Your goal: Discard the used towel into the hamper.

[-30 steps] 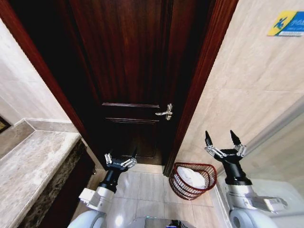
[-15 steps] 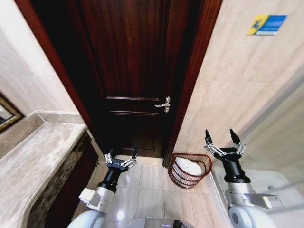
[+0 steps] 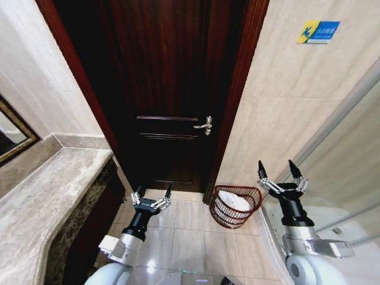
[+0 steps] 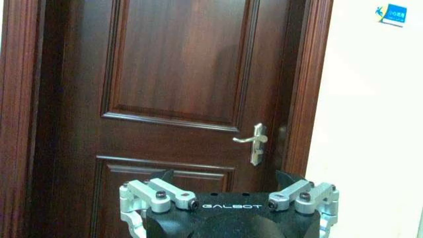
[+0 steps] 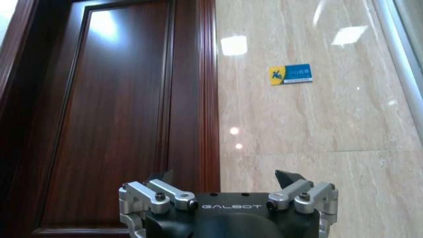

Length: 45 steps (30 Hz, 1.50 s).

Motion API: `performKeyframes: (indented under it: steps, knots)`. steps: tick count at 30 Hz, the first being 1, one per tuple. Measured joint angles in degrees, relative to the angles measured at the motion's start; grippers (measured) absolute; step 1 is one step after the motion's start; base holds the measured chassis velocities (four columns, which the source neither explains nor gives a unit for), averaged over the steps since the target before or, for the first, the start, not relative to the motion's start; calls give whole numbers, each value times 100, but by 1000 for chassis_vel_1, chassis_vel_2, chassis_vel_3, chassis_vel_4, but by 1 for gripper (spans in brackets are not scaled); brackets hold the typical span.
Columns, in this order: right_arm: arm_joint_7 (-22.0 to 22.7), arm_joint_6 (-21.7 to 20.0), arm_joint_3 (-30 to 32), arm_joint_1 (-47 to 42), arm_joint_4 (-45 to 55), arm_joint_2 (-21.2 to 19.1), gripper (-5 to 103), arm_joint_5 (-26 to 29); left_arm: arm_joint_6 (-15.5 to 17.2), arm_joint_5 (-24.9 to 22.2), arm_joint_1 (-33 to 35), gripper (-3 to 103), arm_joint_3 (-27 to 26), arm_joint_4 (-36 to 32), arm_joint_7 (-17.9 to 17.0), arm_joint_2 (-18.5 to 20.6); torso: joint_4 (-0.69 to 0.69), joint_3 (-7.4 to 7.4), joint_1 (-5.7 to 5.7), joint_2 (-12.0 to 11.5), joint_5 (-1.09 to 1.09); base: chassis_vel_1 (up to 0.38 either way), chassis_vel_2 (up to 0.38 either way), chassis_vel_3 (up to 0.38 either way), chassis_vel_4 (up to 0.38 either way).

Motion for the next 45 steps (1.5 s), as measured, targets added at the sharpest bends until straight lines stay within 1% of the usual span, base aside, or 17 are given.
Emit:
performKeyframes:
  steps: [8,11,14,20,28,29,31,32,34,35,36,40,45]
  knots:
    - [-62,50,41,125,-136,-54,100,56,0,0,1,100,0,0,0,1,0,-3,-9,3,-3,137,-128,-134,130]
    - [-9,131,-12,172,-180,-50,100,16,0,0,2,100,0,0,0,0,0,-3,-10,4,1,227,-189,-239,197]
    - [134,398,-38,266,-287,-70,100,-144,0,0,2,100,0,0,0,0,-1,-3,-10,4,-1,189,-217,-205,200]
    - [76,524,-32,239,-334,-49,100,-291,0,0,3,100,0,0,0,0,0,-5,-13,7,-1,128,-123,-120,143]
    - [39,731,70,98,-211,23,100,-303,0,0,1,100,0,0,0,0,0,-1,-2,1,-2,-40,19,18,-36]
    - [64,795,112,95,-172,26,100,-284,0,0,1,100,0,0,0,0,0,-1,-2,1,-1,-50,24,22,-60]
    - [311,879,304,162,-66,96,100,-208,0,0,1,100,0,0,0,0,0,-1,-3,1,-2,-25,-6,-11,-37]
    - [311,879,304,162,-66,96,100,-208,0,0,1,100,0,0,0,0,0,-1,-3,1,-2,0,0,0,0]
    - [681,879,647,246,80,234,100,-40,0,0,1,100,0,0,0,0,0,-2,-6,2,-1,-32,-63,-65,-31]
    - [767,865,779,228,137,243,100,55,0,0,1,100,0,0,0,0,0,-2,-6,2,-1,-39,-59,-94,-48]
    - [767,865,779,228,137,243,100,55,0,0,1,100,0,0,0,0,0,-2,-6,2,-1,-39,-59,-94,-48]
    - [822,841,1186,105,232,172,100,408,0,0,1,100,0,0,0,0,-1,-3,-8,3,-2,-63,-87,-76,-61]
    - [801,825,1172,81,280,177,100,439,0,0,1,100,0,0,0,0,0,-2,-7,3,-1,-94,-99,-90,-83]
